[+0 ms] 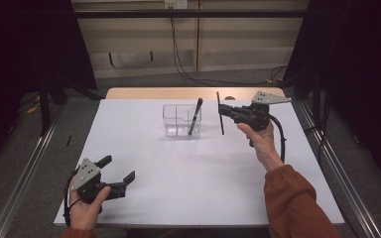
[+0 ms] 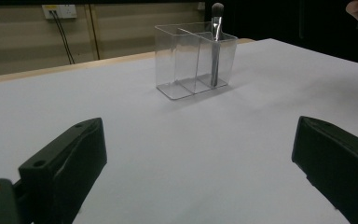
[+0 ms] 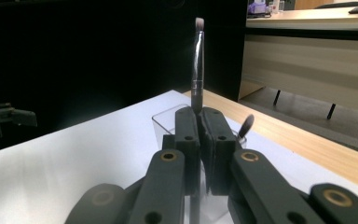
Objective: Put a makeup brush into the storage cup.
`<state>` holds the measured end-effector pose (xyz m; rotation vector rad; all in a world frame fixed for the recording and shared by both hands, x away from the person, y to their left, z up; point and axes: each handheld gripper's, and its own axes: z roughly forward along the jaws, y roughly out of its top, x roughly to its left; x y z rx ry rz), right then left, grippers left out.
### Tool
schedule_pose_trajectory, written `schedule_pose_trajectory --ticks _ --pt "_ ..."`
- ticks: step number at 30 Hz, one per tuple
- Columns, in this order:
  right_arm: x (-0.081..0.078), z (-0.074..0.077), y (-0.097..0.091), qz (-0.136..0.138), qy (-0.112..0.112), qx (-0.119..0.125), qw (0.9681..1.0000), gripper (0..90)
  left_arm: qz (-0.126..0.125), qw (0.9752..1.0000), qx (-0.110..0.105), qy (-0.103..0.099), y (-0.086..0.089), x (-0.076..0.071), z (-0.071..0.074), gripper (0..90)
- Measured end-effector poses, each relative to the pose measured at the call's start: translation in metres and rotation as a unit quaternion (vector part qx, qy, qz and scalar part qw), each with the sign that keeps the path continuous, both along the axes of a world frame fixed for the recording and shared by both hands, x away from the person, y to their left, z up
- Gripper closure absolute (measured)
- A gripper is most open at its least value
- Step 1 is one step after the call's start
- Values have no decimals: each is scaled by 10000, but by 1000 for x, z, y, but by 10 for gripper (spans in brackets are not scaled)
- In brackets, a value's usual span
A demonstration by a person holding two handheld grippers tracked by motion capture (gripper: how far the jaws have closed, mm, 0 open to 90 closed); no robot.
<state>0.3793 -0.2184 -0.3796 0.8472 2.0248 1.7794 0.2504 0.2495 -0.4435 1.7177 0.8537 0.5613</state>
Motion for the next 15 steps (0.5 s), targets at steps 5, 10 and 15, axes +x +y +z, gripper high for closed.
schedule_pose_trajectory --ticks 5,10,15 --pt "5 5 8 3 -54 22 10000 864 -5 10000 0 1 0 0 0 30" --pt "11 8 16 -17 -98 39 9999 864 -20 10000 5 3 -1 0 0 31" --pt "19 11 23 -27 -82 -28 10000 864 -32 10000 23 -10 -1 0 0 30"
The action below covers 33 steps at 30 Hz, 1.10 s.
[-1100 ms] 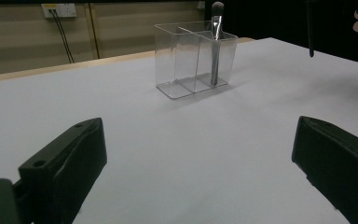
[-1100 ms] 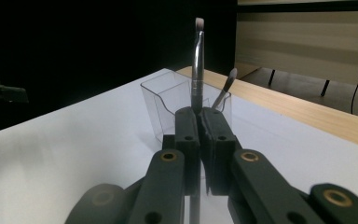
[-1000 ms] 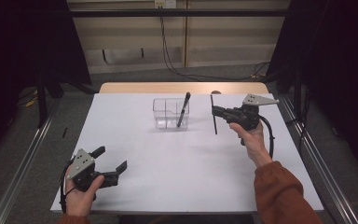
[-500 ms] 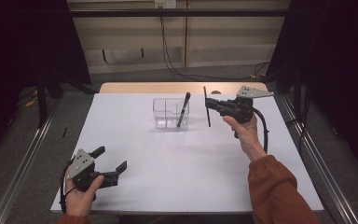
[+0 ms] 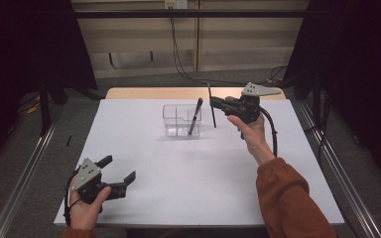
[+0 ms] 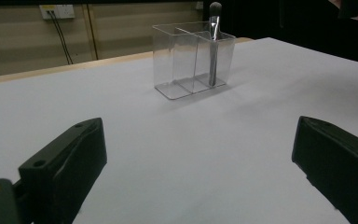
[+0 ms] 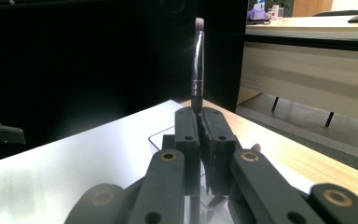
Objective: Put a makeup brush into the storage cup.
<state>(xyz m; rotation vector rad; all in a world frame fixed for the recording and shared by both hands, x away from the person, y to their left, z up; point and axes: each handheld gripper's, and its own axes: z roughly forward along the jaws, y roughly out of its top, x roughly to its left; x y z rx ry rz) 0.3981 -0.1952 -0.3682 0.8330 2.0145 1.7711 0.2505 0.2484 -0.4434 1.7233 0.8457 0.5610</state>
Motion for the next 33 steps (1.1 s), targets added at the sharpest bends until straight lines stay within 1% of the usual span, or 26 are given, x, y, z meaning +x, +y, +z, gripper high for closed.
schedule_pose_trajectory --ticks 5,9,14,19,33 --pt "8 5 10 16 -8 -46 10000 864 -7 10000 12 -4 0 0 0 30" --pt "15 7 17 27 -12 -152 9999 864 -10 10000 16 -3 0 0 0 30" --pt "22 10 24 28 -10 -222 9998 864 -28 10000 4 -16 0 0 0 30" --pt "29 14 28 -13 -17 -224 9997 864 -27 10000 12 -12 0 1 0 30" --pt "43 10 47 -16 21 -364 9993 864 -28 10000 6 -23 0 1 0 30"
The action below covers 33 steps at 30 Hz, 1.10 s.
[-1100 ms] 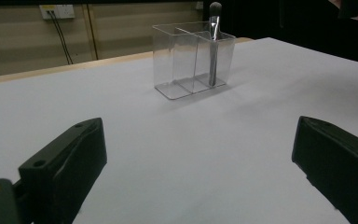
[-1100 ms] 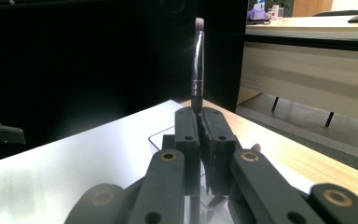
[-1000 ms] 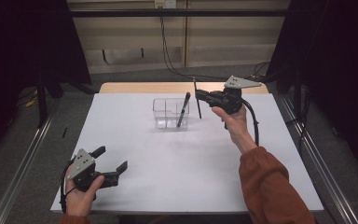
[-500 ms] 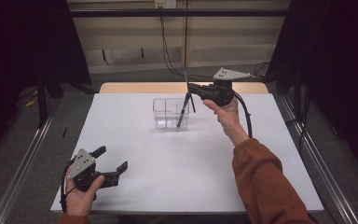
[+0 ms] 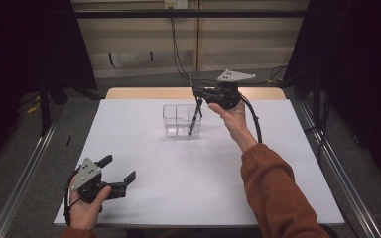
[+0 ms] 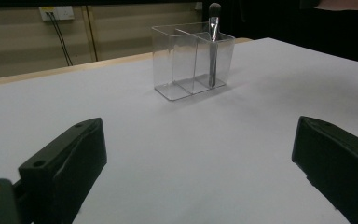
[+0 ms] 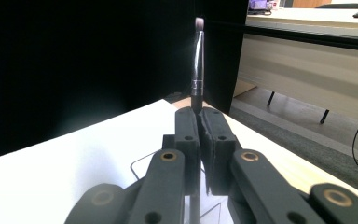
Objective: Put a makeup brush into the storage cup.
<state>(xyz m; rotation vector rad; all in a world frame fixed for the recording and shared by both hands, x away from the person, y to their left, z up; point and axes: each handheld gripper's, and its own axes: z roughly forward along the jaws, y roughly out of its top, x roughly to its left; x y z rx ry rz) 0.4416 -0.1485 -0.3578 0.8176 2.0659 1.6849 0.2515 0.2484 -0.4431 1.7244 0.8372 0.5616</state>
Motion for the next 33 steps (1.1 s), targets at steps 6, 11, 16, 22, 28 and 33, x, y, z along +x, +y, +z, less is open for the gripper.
schedule_pose_trajectory --ticks 6,11,16,22,28,33 --pt "4 -2 4 1 20 -39 10000 864 -17 10000 -18 -5 -1 0 0 29" --pt "7 -8 8 5 67 -20 10000 864 -34 10000 -27 -10 -1 0 0 28" --pt "10 -14 14 23 103 -37 9999 864 -27 10000 -19 -1 -1 0 0 27" --pt "16 -16 18 -17 120 -33 9999 864 -29 10000 -50 -6 0 0 0 26" --pt "18 -19 18 -34 134 -23 9999 864 -31 10000 -25 -11 0 0 0 26" --pt "17 -23 19 -34 140 -76 9999 864 -31 10000 -7 -2 0 0 0 26"
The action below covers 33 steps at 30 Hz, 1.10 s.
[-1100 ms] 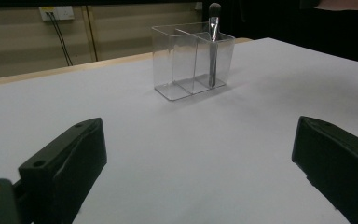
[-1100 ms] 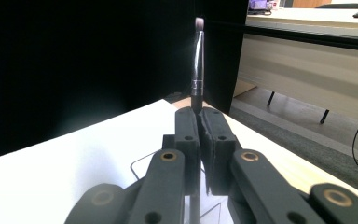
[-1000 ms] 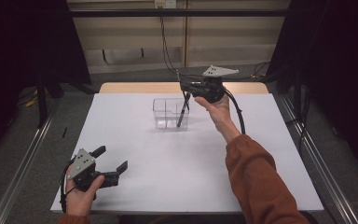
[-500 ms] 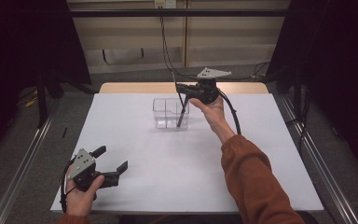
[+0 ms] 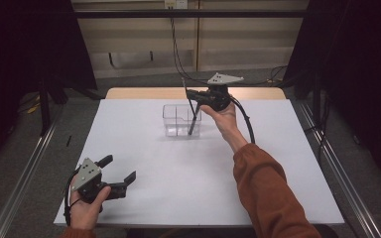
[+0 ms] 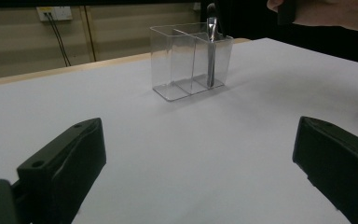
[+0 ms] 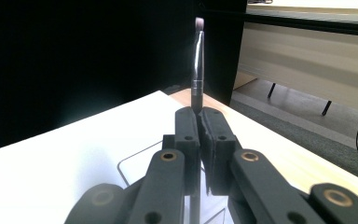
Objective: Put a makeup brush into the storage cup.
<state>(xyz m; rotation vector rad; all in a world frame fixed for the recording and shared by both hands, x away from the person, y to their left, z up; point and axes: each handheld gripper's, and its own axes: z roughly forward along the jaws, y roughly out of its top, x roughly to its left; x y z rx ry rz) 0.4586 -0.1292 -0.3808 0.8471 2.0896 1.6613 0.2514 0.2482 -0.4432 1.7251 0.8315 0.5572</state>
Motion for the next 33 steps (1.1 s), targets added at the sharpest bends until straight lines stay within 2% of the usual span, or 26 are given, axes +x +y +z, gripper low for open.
schedule_pose_trajectory --ticks 18,33 --pt "1 -7 -4 -49 39 -17 10000 864 9 10000 15 9 0 0 0 26" --pt "-5 -21 -11 -104 136 53 9998 863 23 10000 15 14 0 0 -1 26"
